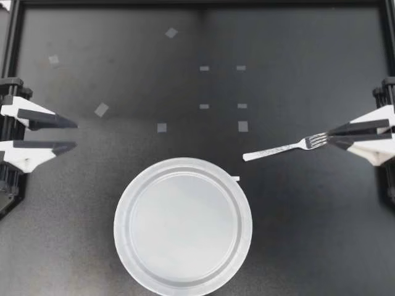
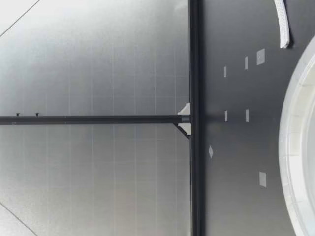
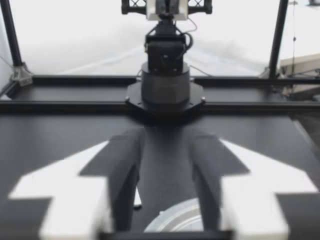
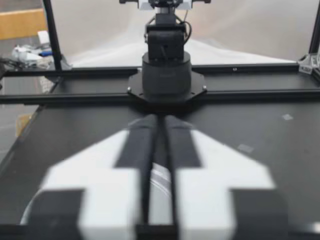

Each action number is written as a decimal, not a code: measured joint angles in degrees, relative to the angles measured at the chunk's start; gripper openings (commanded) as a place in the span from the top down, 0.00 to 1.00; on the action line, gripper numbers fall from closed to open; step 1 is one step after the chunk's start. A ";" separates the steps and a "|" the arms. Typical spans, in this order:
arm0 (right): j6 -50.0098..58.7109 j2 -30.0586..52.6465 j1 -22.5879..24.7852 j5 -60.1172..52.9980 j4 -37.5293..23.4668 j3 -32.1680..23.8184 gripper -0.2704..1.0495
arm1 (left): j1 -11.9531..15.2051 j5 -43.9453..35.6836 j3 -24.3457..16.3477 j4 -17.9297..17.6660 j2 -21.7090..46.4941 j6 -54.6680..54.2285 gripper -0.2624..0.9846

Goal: Pick up the fork and place it on the plate.

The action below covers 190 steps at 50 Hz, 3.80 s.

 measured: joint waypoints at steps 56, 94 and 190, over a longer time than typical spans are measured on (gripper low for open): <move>-11.87 34.89 -8.35 54.23 0.09 -16.88 0.40 | 3.34 27.86 -8.53 -8.88 6.68 -9.58 0.44; -14.85 53.26 -14.59 50.63 -0.62 -22.24 0.42 | -5.36 16.70 -3.69 -8.96 10.55 -9.67 0.33; -18.46 45.97 -13.97 59.85 81.74 -31.82 0.75 | 1.14 50.80 -15.03 57.39 7.65 12.74 0.32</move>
